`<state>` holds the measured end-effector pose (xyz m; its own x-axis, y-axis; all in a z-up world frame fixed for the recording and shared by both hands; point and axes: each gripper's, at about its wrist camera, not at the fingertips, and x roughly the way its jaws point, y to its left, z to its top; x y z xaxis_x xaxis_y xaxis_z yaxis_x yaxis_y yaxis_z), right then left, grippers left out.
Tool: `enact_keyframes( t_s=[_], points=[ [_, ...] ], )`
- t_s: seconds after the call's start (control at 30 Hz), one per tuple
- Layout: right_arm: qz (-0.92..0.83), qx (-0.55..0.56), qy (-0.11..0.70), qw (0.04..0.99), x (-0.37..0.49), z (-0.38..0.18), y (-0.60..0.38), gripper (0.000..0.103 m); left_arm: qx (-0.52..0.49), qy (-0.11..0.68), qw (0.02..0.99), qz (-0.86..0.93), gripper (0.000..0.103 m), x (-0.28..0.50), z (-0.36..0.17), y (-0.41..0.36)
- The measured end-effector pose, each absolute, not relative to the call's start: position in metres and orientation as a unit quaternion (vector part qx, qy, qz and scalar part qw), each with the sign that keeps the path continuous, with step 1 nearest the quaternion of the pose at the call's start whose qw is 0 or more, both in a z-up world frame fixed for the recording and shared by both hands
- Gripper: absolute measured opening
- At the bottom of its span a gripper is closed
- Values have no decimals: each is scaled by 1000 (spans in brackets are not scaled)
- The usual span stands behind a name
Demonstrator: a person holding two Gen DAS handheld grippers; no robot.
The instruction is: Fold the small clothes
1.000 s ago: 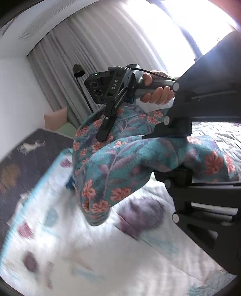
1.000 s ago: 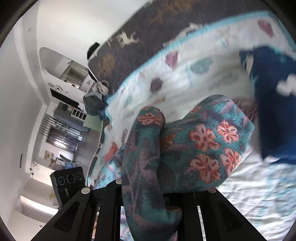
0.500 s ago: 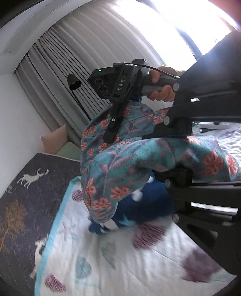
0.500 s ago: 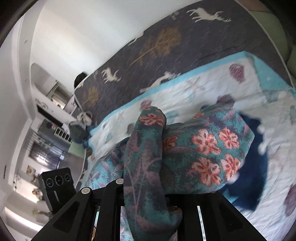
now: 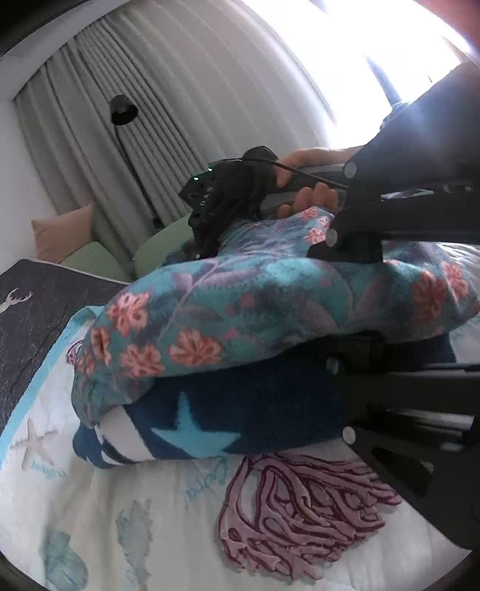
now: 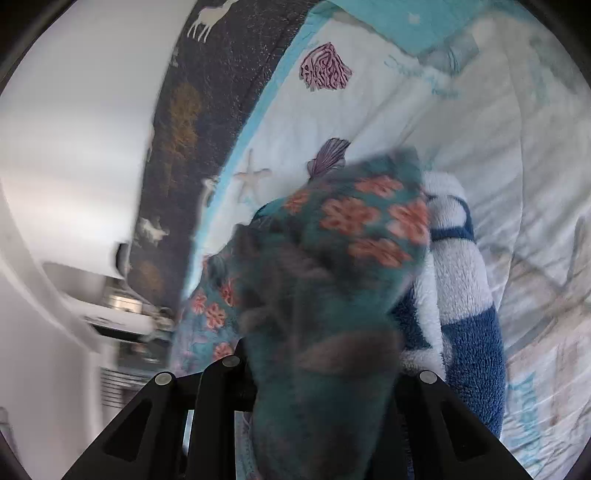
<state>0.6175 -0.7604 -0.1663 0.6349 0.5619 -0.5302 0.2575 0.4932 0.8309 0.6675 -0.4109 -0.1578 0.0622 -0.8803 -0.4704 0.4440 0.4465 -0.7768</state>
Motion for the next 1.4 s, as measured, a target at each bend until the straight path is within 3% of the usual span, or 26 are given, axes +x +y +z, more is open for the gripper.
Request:
enact_keyframes(
  t_s=[0.1, 0.17, 0.2, 0.23, 0.27, 0.33, 0.37, 0.4, 0.57, 0.67, 0.77, 0.9, 1.0, 1.13, 1.23, 1.4],
  points=[
    [59, 407, 453, 791, 619, -135, -747, 28, -227, 515, 686, -461, 28, 670, -151, -410],
    [-15, 297, 485, 823, 621, -102, -731, 59, -240, 532, 674, -454, 34, 673, -148, -405],
    [-106, 191, 496, 840, 620, -80, -718, 84, -248, 542, 663, -454, 35, 676, -149, -400],
    [-199, 75, 484, 849, 616, -60, -701, 90, -258, 555, 649, -452, 35, 678, -152, -394],
    [-250, 3, 469, 847, 614, -51, -687, 90, -272, 568, 637, -444, 36, 679, -155, -387],
    [-346, -122, 429, 826, 607, -28, -661, 90, -307, 585, 627, -413, 52, 675, -157, -364],
    [-335, -118, 415, 838, 601, -16, -654, 90, -311, 589, 630, -399, 67, 673, -157, -356],
    [-299, -90, 407, 858, 597, -8, -649, 90, -312, 585, 641, -386, 70, 669, -153, -345],
    [-89, 160, 403, 897, 606, -2, -639, 84, -312, 555, 655, -407, 70, 654, -136, -326],
    [-133, 81, 459, 875, 641, -32, -604, 68, -297, 536, 664, -429, 70, 638, -129, -323],
    [-174, -39, 543, 820, 681, -98, -572, 66, -260, 536, 678, -430, 70, 633, -138, -319],
    [-167, -22, 540, 825, 682, -85, -576, 65, -259, 573, 652, -423, 70, 638, -159, -318],
    [-144, 67, 508, 846, 660, -48, -600, 65, -288, 555, 645, -439, 70, 649, -149, -318],
    [-128, 93, 463, 872, 607, -27, -612, 66, -337, 507, 640, -469, 70, 670, -118, -325],
    [-134, 126, 456, 871, 576, -34, -623, 66, -372, 476, 617, -505, 71, 683, -103, -346],
    [-98, 208, 466, 854, 538, -71, -641, 66, -354, 524, 613, -474, 70, 698, -135, -396]
  ],
)
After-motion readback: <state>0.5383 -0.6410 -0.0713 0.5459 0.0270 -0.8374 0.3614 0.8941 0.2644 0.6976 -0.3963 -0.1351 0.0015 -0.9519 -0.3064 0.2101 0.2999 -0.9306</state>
